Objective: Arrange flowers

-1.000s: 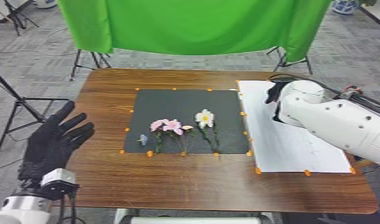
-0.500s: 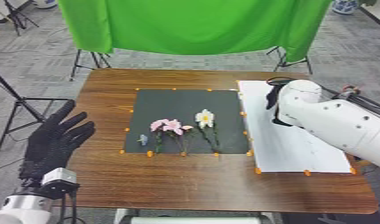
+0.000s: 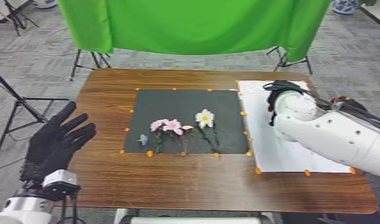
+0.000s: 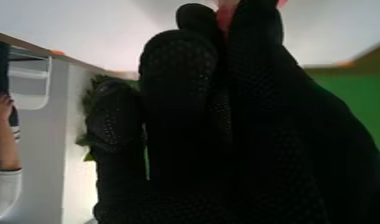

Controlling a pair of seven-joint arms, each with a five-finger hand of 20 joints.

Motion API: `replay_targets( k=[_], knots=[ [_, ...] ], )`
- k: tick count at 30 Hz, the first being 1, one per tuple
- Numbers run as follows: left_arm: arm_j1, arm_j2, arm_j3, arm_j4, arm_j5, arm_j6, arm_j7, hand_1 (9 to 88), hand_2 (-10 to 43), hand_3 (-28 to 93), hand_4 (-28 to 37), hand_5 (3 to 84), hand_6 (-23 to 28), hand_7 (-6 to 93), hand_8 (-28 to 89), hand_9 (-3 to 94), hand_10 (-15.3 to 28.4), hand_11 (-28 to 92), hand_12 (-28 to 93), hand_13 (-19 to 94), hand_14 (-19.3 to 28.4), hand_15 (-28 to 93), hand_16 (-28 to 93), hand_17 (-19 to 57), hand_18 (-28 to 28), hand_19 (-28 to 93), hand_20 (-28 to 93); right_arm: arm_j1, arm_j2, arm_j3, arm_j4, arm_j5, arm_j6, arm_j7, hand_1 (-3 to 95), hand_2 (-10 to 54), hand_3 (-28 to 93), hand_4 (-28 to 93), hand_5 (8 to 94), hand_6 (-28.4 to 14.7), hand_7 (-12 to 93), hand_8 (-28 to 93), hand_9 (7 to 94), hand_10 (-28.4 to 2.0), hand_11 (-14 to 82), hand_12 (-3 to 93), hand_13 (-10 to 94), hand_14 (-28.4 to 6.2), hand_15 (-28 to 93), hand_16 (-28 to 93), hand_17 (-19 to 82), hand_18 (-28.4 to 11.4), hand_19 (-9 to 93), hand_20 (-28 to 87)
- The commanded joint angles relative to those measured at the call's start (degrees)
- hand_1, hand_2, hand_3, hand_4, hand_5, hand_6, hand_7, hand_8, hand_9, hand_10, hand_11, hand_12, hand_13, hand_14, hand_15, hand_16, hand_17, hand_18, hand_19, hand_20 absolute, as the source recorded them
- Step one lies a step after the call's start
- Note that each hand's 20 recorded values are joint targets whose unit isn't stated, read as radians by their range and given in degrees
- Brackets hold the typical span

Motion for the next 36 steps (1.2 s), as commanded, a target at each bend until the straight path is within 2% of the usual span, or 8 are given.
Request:
replay_targets(
  k=[1,7,10,14,18,22,27,36],
  knots=[
    [1.7,-2.2,-0.88,-0.89,0.69,-0.06,-1.63,30.9,7.0,64,-18.2,33.3,8.4,6.8,-7,27.0,18.8,23,12,20,28.0,55,-12,-5.6,28.4,59,-9,0.3,1.8,2.1,-8.2,-3.2,2.1,-0.1,58.7,-9.5,72,-28,78.1,3.9,26,1,90.3,-6.0,5.6,29.9,81,-2.3,61,16,52,-13.5,93,23],
    [2.3,-2.86,-1.54,-1.27,0.96,-0.25,-2.39,30.9,7.0,64,-18.2,33.3,8.5,6.8,-7,27.0,18.8,23,12,20,27.9,55,-12,-5.6,28.4,59,-9,-6.1,2.3,8.5,-17.1,-5.2,-0.9,-2.1,58.8,-9.5,72,-28,79.1,3.0,25,2,90.8,-6.4,5.6,30.1,82,-2.7,62,16,52,-14.0,93,25],
    [2.9,-1.15,-1.28,-1.31,-0.09,0.71,-1.21,30.9,7.0,64,-18.2,33.3,8.5,6.8,-7,27.0,18.8,24,12,20,28.0,55,-12,-5.6,28.4,59,-9,-9.4,2.5,10.2,-20.6,-5.6,-2.4,-3.2,58.8,-9.5,73,-28,79.3,2.9,24,2,90.9,-6.5,5.6,30.2,82,-2.9,62,16,53,-14.0,93,26],
    [2.8,-1.4,-1.22,-1.25,-0.04,0.65,-1.61,30.9,7.0,64,-18.3,33.4,8.5,6.7,-7,26.9,18.9,24,12,20,28.0,55,-12,-5.6,28.4,59,-9,-14.9,2.0,12.8,-23.7,-6.4,-3.9,-3.5,58.8,-9.5,73,-28,79.5,2.8,24,2,91.0,-6.7,5.5,30.3,82,-3.0,63,16,53,-14.1,93,26],
    [2.8,-0.31,-0.92,-1.25,-0.59,0.99,-0.63,30.9,7.0,64,-18.4,33.4,8.5,6.7,-7,26.9,18.9,23,12,20,28.0,55,-12,-5.6,28.4,59,-9,-19.1,1.3,14.5,-25.2,-6.8,-5.1,-4.0,58.8,-9.5,73,-28,79.6,2.7,23,3,91.7,-6.9,6.0,30.3,82,-3.2,63,15,53,-14.2,93,27],
    [2.7,-1.2,-1.22,-1.13,0.01,0.33,-1.55,30.9,7.1,64,-18.3,33.3,8.5,6.6,-7,27.0,18.9,23,12,20,28.0,55,-12,-5.6,28.4,59,-9,-21.1,1.0,15.4,-25.9,-6.5,-5.1,-3.4,58.8,-9.5,73,-28,79.7,2.6,23,3,91.9,-7.0,5.9,30.6,82,-3.2,63,15,53,-14.3,93,27],
    [3.5,0.46,-0.92,-1.08,-1.2,1.26,-0.09,30.9,7.0,64,-18.3,33.3,8.5,6.7,-7,26.9,18.9,23,12,20,28.0,55,-12,-5.6,28.4,59,-9,-22.5,1.0,15.5,-26.8,-7.4,-4.4,-3.3,58.8,-9.5,73,-28,79.7,2.5,23,3,92.0,-7.1,5.9,30.7,82,-3.3,63,15,53,-14.5,93,27],
    [3.3,0.21,-0.99,-1.04,-0.84,1.12,-0.75,30.8,7.0,64,-18.2,33.3,8.5,6.7,-7,27.0,18.9,23,12,20,28.0,55,-12,-5.6,28.4,59,-9,-24.5,0.9,19.2,-28.2,-6.2,-8.2,-2.8,55.0,-9.5,73,-27,73.5,-0.4,21,2,87.3,-8.9,7.1,30.1,79,-4.9,64,15,51,-15.6,93,27]
  ],
)
